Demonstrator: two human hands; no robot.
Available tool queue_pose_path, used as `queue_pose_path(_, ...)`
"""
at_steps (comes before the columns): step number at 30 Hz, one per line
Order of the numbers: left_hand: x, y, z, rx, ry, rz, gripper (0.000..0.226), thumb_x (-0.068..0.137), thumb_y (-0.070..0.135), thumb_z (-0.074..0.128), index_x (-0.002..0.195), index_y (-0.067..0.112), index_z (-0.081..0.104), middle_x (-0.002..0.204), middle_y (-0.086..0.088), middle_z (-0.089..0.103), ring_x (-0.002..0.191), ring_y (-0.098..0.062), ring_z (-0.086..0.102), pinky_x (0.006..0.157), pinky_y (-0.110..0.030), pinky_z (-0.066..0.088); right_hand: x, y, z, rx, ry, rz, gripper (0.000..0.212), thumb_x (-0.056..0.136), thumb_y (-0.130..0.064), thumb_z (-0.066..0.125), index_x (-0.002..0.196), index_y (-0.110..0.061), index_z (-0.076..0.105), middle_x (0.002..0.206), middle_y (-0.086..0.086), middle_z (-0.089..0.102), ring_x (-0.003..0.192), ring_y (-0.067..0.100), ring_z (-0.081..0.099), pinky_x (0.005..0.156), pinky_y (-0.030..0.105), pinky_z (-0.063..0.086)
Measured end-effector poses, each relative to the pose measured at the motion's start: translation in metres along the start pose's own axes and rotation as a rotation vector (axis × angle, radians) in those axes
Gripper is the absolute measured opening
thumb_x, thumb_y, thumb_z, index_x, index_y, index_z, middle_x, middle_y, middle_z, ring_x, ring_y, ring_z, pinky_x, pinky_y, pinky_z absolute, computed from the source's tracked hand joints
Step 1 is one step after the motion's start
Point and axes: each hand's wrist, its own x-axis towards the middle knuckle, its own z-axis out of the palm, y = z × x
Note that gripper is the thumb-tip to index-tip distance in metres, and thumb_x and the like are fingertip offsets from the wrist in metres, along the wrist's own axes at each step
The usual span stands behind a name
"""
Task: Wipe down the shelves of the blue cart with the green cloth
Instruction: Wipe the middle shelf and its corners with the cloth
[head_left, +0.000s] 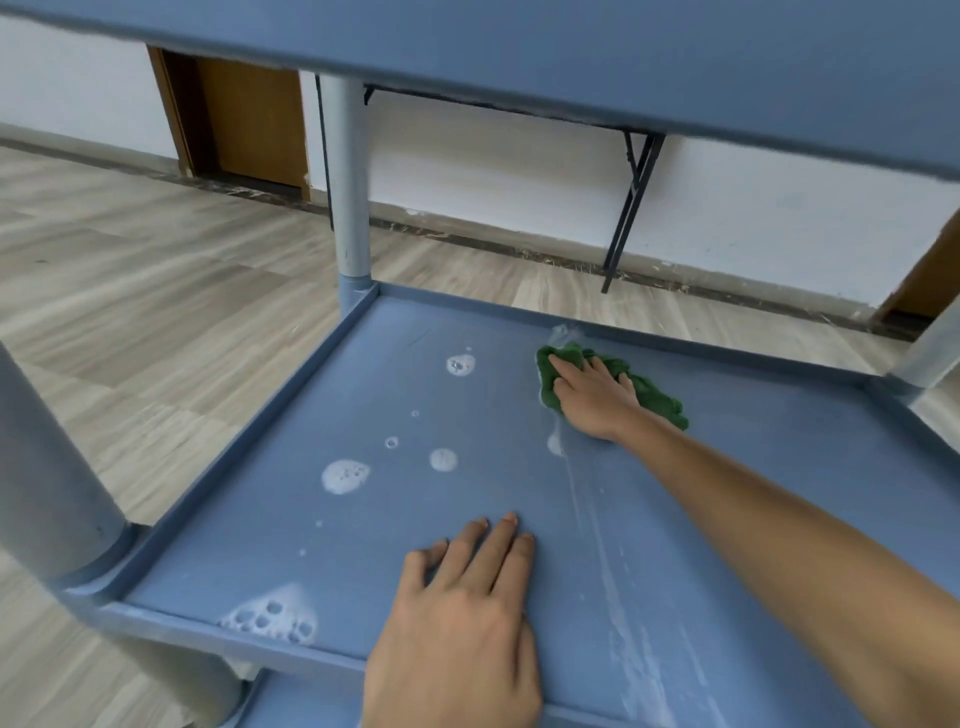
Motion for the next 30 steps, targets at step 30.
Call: queue_pose_path(30,-0.012,0.008,-0.001,-0.258,0.264,-0.096,0.052,0.106,0.045,0.018,0.134,0.02,0.054,0.137,0.006,0.058,0.14,-0.018,0.04,0.119,-0.052,0.023,-0.275,-0.085,0.029,0.189,-0.117,0.196,0.059,0.105,-0.039,0.023,0.161,-0.035,0.002,0.169,0.003,-0.012,0.153,0.029,-0.02,0.118,0.062,-0.015)
